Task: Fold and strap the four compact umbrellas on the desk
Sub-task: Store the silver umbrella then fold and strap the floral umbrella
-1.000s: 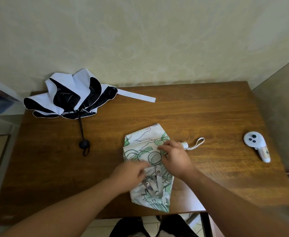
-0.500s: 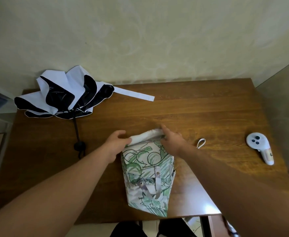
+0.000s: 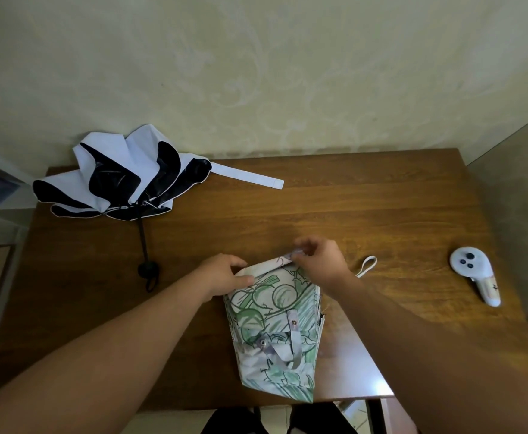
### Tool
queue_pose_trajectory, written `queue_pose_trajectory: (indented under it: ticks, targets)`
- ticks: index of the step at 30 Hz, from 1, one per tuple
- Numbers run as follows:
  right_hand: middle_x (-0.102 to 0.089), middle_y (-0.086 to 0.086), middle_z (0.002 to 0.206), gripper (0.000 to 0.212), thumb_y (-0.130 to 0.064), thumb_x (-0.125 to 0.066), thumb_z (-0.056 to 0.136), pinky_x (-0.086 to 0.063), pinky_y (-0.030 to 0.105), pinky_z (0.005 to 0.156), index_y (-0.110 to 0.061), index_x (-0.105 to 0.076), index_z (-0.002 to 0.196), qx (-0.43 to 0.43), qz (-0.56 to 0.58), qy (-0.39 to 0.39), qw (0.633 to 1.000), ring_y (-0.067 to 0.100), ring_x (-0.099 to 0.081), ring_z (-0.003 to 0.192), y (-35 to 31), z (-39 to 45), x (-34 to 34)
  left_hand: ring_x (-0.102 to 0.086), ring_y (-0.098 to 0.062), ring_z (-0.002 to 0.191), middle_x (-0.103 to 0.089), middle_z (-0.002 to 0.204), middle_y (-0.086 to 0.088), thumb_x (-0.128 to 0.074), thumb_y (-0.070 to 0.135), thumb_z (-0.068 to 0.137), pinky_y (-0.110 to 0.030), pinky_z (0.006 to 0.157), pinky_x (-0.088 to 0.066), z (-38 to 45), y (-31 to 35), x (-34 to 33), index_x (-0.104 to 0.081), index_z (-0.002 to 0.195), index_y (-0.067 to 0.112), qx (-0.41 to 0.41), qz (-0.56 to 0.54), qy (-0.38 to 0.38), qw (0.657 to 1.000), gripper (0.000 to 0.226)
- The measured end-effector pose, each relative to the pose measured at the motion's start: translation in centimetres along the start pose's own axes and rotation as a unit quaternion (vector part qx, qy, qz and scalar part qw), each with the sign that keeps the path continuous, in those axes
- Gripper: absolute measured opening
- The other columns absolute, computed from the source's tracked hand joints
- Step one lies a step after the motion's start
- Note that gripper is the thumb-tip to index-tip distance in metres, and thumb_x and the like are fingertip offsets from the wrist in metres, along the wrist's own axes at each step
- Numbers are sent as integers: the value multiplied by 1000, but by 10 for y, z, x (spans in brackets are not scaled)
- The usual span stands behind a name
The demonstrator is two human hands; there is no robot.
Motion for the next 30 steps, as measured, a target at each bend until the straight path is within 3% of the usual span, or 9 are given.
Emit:
queue_pose_trajectory:
  ticks: [4,7,9,15,19,23,27,30]
  targets:
    - [-72,17,107,22,-3,-76,91,-61,35,67,-18,-70,107,2,100,-6,995,19,-69,76,-11,-12,0,-61,-18,118,-64,135,3,-78,40,92,-38,102,-53,-4,-1,4,-65,137,33,-8,6,12,1000,48]
    - [-74,19,108,23,-2,-78,90,-56,31,55,-16,-71,107,0,142,-5,990,22,-68,72,-12,-16,1,-67,-11,97,-72,109,8,-72,28,97,-30,79,-57,-8,4,13,-75,113,33,-38,-11,71,997,17]
    - [-75,18,107,26,-2,-79,89,-55,30,53,-17,-71,108,-6,161,1,987,22,-69,72,-10,-17,4,-66,-11,95,-72,101,11,-69,26,99,-32,76,-55,-12,7,21,-76,101,34,-63,-38,122,990,11]
    - [-72,12,100,25,-1,-78,89,-62,49,80,-16,-70,108,-14,179,8,984,23,-70,79,1,-22,14,-66,-12,92,-72,98,10,-70,21,98,-33,78,-53,-28,8,24,-72,97,31,-99,-172,209,957,10]
    - [-73,8,95,24,1,-76,91,-62,51,83,-14,-70,109,-20,210,12,977,22,-71,79,6,-25,17,-62,-17,98,-62,106,6,-79,19,91,-32,78,-54,-28,-13,1,-62,109,30,-36,-215,200,955,27]
    - [-75,13,102,27,0,-78,90,-63,53,87,-15,-70,111,-29,236,23,971,27,-72,85,11,-24,18,-65,-15,93,-62,106,4,-86,15,83,-28,71,-51,-31,-18,-12,-51,132,33,-29,-206,181,961,63]
    - [-75,20,108,32,1,-78,88,-64,50,79,-15,-69,115,-60,312,17,948,30,-74,85,19,-25,15,-60,-15,111,-57,127,13,-83,1,79,-37,87,-60,-32,-7,-18,-33,150,52,-78,-139,169,973,100]
    - [-72,24,116,41,7,-79,85,-63,54,87,-18,-70,115,-58,289,-11,955,33,-73,92,21,-25,13,-62,-11,110,-62,125,10,-80,3,84,-35,88,-60,-31,-2,-17,-47,142,55,-96,-223,159,957,85]
Point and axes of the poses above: each hand's wrist, its own z-axis towards the middle knuckle, its own x-axis out of the back of the hand, y = z × x, the point moved 10 cm from there along z, towards the middle knuckle
